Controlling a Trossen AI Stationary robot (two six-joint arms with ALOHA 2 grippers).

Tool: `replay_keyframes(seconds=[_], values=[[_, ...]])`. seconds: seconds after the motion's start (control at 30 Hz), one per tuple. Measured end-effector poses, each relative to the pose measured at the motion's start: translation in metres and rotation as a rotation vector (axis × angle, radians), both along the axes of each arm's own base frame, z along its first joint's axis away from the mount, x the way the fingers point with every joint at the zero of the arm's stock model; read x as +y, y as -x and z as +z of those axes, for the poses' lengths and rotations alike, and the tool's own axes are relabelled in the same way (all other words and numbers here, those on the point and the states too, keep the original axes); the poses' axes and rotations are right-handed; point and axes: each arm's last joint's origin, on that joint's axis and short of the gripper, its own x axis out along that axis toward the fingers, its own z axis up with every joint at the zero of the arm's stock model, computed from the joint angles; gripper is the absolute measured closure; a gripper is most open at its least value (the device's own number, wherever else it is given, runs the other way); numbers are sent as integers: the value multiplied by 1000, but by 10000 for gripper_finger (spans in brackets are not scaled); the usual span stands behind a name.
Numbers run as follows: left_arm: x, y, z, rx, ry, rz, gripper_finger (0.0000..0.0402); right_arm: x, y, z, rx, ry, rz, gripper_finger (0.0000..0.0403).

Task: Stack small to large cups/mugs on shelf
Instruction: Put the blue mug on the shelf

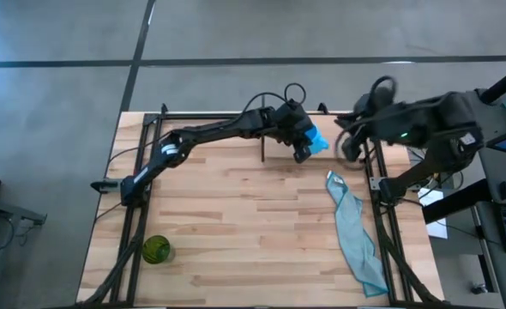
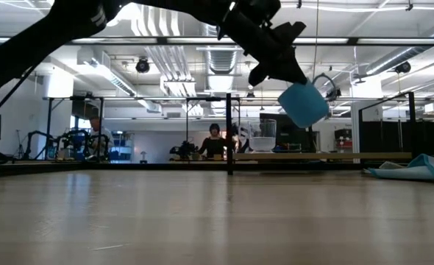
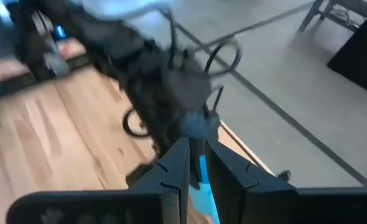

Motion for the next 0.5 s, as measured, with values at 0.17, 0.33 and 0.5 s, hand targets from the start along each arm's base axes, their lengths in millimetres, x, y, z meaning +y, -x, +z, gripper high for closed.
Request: replay_keyframes(seconds=[0.17,0.33,0.5], values=[[1,1,3,-8,0,-1,402,-2,-14,-31,130,11,-43,355],[1,3,8,-21,10,-19,402,-14,-9,-61,217,-20,-130,346],[0,3,8,-24,29,-49,402,-28,7,-94,299,-50,-231,320]])
